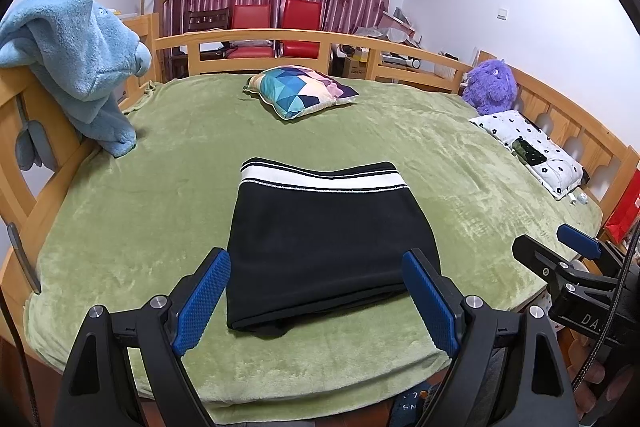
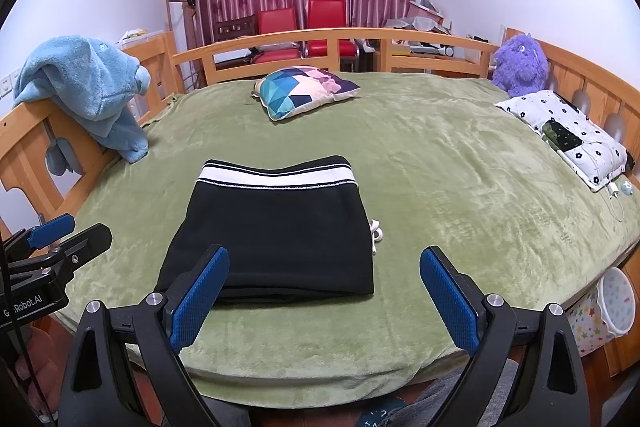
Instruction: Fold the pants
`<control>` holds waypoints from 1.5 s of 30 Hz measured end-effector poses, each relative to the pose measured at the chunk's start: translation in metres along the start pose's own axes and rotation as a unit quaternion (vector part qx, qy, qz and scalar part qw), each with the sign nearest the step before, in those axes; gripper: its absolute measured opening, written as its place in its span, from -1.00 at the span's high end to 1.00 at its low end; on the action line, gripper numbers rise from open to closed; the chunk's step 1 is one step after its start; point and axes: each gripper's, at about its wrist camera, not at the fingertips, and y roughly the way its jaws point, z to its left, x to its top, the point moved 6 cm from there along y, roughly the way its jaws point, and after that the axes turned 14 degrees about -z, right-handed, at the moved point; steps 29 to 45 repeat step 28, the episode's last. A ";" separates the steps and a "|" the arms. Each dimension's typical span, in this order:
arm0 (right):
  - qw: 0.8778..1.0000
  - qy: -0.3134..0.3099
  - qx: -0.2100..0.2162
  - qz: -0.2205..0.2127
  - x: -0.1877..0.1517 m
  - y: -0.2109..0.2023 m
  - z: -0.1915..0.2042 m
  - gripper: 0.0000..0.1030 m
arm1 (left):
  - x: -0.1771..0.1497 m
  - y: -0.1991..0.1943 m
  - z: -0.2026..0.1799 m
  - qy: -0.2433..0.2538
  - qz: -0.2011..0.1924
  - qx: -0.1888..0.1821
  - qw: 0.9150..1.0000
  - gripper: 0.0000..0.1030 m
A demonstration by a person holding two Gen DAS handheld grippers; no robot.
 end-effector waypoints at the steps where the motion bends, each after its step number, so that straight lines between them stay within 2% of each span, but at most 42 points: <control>1: 1.000 0.000 0.001 0.000 0.000 0.000 0.000 -0.85 | 0.002 -0.001 0.000 -0.001 0.000 0.000 1.000 -0.69; 45: 1.000 0.000 0.007 -0.004 0.002 -0.002 0.004 -0.85 | 0.010 -0.006 -0.011 -0.003 -0.002 -0.008 1.000 -0.69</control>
